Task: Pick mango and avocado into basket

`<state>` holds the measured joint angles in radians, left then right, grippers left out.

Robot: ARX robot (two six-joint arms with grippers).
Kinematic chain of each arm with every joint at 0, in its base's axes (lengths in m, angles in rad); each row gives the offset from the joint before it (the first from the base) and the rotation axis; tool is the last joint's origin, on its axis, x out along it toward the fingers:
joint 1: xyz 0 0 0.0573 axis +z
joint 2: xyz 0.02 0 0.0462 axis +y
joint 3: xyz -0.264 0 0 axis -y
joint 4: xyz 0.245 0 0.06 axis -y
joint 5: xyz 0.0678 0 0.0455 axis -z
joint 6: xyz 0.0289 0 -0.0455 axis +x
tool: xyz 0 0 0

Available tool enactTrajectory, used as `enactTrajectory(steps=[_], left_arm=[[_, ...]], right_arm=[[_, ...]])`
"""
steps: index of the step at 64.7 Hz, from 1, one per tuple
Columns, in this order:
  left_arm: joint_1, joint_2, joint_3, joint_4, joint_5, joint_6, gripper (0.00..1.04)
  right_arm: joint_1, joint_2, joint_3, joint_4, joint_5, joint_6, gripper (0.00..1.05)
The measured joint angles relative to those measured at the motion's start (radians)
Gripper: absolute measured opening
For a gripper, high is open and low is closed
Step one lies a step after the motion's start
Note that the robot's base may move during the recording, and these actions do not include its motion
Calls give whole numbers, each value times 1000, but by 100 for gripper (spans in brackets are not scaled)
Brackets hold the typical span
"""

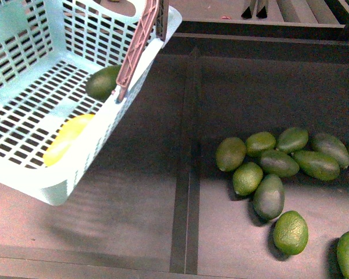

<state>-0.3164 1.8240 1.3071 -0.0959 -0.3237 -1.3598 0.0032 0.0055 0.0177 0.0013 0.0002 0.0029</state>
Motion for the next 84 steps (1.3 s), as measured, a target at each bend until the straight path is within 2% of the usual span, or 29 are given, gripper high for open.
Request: enactTrajectory(steps=[12,27,56,68,73,79,84], left_arm=[[79,193,178,-64,100,-111,15],[156,360,372,-128,145,-116,15],[189,399,298,-97,294,-29,15],[197,367,219,-52,302,-23,15],[197,347,185,-39,286,-21,29],[199,281,124,-15,244,-27,54],[202,230,82,6,212,-39,68]], right_arm=[[0,0,0,0,0,0,96],[0,0,0,0,0,0,96],[0,0,0,0,0,0,96],[0,0,0,0,0,0,96],[0,0,0,0,0,0,96],[0,0,0,0,0,0,96],[0,0,0,0,0,0,96]])
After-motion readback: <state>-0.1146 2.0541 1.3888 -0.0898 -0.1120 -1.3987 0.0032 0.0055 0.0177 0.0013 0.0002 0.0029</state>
